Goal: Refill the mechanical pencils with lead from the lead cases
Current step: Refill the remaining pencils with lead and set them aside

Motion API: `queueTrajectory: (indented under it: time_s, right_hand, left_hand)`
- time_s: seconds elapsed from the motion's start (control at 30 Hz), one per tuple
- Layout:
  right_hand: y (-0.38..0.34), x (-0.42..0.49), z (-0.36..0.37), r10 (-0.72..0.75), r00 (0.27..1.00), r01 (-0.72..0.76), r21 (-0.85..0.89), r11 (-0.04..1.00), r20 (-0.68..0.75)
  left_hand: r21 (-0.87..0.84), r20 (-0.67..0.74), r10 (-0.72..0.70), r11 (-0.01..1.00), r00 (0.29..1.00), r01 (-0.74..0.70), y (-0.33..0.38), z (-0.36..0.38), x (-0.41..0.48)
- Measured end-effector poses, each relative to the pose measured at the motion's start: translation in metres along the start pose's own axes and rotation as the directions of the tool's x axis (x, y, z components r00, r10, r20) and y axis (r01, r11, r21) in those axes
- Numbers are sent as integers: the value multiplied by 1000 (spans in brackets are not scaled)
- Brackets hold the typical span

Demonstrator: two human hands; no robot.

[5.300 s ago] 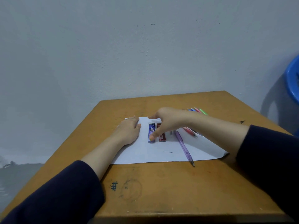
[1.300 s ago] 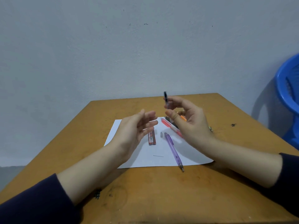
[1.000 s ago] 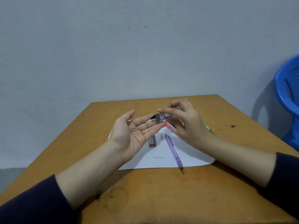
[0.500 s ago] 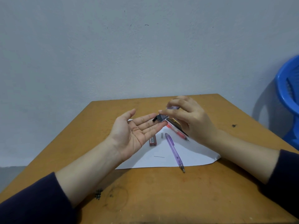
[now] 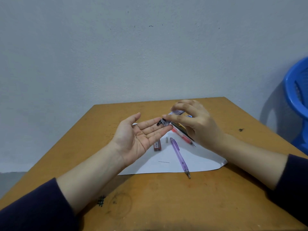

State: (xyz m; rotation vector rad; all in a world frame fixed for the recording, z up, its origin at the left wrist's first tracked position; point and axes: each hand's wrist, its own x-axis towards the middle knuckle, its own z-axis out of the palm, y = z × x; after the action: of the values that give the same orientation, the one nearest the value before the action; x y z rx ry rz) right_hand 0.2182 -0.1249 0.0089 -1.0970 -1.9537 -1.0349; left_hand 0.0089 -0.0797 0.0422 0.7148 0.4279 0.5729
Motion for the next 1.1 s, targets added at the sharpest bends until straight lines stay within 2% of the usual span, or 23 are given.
queueTrajectory:
  time_s: [0.77,1.1]
  right_hand:
    - [-3,-1,2,48,999,-48,24,999,8]
    - [-6,-1,-1,151,988,-151,120,981,11]
  left_hand:
    - [-26,7,-21,999,1000,21,0,0,-2]
    - [64,-36,24,998,999,-22,-1,3,-4]
